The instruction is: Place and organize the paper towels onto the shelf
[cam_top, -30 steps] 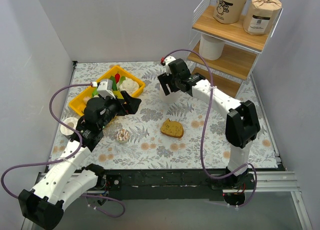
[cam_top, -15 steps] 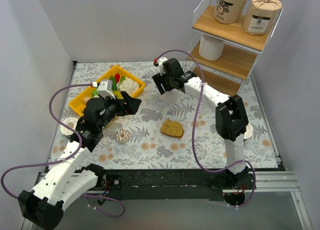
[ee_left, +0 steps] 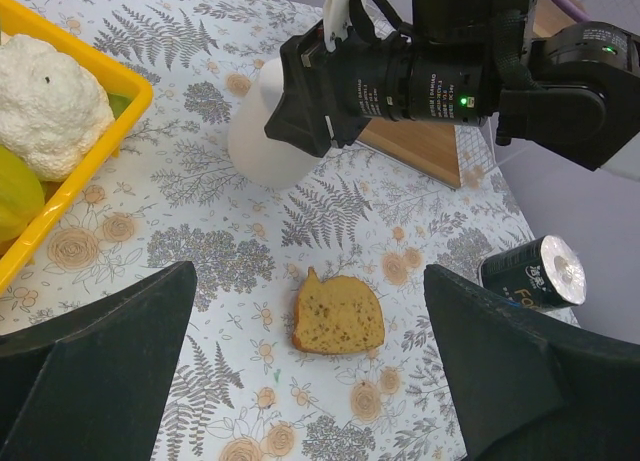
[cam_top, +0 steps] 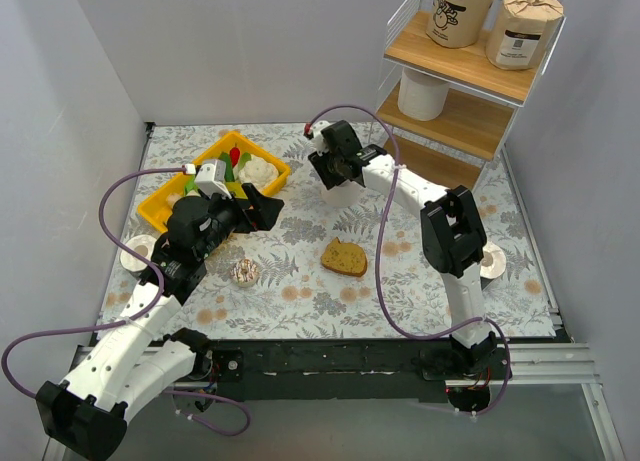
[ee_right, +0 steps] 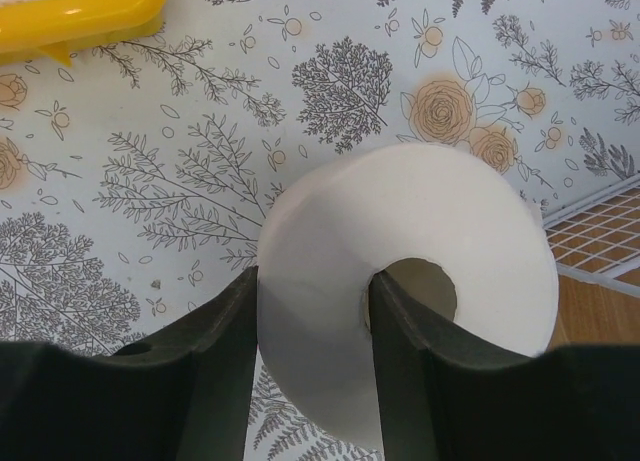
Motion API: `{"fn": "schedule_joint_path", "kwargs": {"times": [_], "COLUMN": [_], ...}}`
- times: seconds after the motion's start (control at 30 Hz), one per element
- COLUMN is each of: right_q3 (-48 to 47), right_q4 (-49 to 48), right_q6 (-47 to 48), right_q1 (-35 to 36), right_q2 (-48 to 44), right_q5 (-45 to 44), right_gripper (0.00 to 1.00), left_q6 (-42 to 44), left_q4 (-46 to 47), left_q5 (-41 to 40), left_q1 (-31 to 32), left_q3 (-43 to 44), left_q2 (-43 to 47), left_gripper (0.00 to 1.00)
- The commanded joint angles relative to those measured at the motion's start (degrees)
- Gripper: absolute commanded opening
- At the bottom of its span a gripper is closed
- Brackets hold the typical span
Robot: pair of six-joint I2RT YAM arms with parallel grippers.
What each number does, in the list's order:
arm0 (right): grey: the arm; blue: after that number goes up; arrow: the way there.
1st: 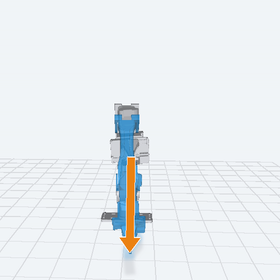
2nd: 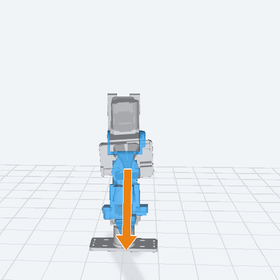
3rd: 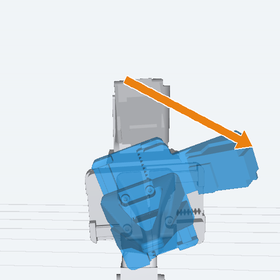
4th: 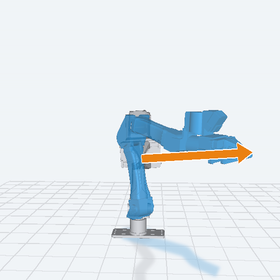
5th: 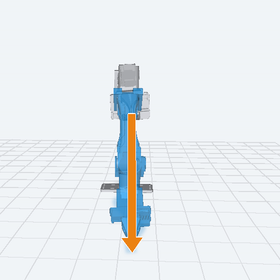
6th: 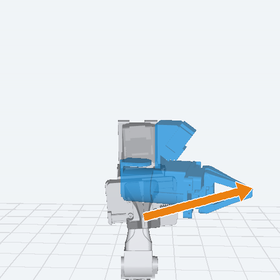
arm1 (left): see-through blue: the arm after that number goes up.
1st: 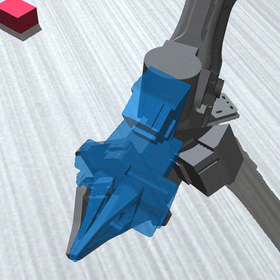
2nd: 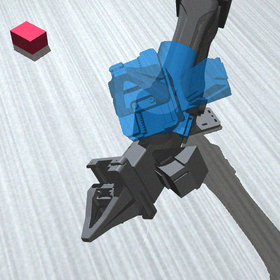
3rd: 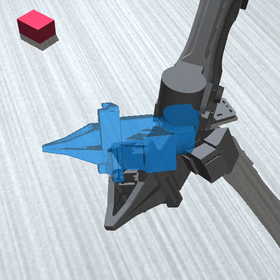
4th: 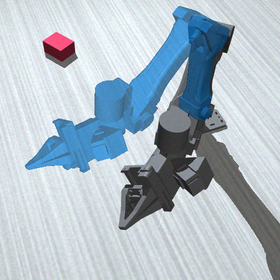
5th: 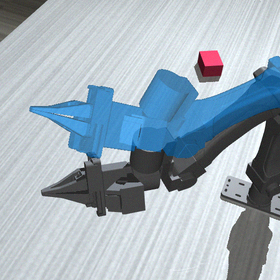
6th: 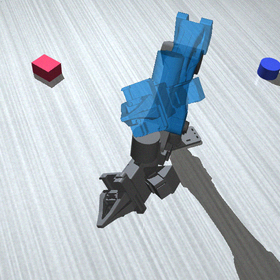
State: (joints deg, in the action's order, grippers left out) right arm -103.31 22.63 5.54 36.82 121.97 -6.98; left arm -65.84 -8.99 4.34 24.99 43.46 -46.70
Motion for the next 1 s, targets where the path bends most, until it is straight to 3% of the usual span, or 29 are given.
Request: {"fn": "schedule_joint_path", "kwargs": {"times": [0.0, 0.13, 0.43, 0.7, 0.83, 0.97], "right_q3": [-1.55, 0.64, 3.11, 3.64, 4.43, 3.64], "right_q4": [-0.13, 0.92, 9.26, 12.44, 11.29, 12.08], "right_q6": [4.91, 14.03, 23.37, 32.67, 35.67, 36.38], "right_q1": [0.88, 2.82, 4.58, 4.58, 2.75, -0.34], "right_q2": [-3.49, -7.70, -22.47, -33.01, -35.57, -36.54], "right_q5": [-2.15, -3.38, -5.32, -14.98, -21.04, -21.23], "right_gripper": [0.45, 0.41, 0.40, 0.39, 0.38, 0.38], "left_q6": [0.72, 0.72, 0.72, 0.72, 0.72, 0.72], "left_q4": [0.38, 0.29, 0.12, 0.12, -0.06, -0.06], "left_q5": [0.58, 0.58, 0.85, 0.93, 0.85, 0.93], "left_q1": [0.23, 0.23, 0.23, 0.23, 0.23, 0.23], "left_q3": [0.04, 0.04, 0.13, 0.13, 0.04, 0.04], "left_q2": [0.91, 0.99, 0.73, 0.73, 0.82, 0.82], "left_gripper": [0.98, 0.98, 0.98, 0.98, 0.98, 0.98]}}
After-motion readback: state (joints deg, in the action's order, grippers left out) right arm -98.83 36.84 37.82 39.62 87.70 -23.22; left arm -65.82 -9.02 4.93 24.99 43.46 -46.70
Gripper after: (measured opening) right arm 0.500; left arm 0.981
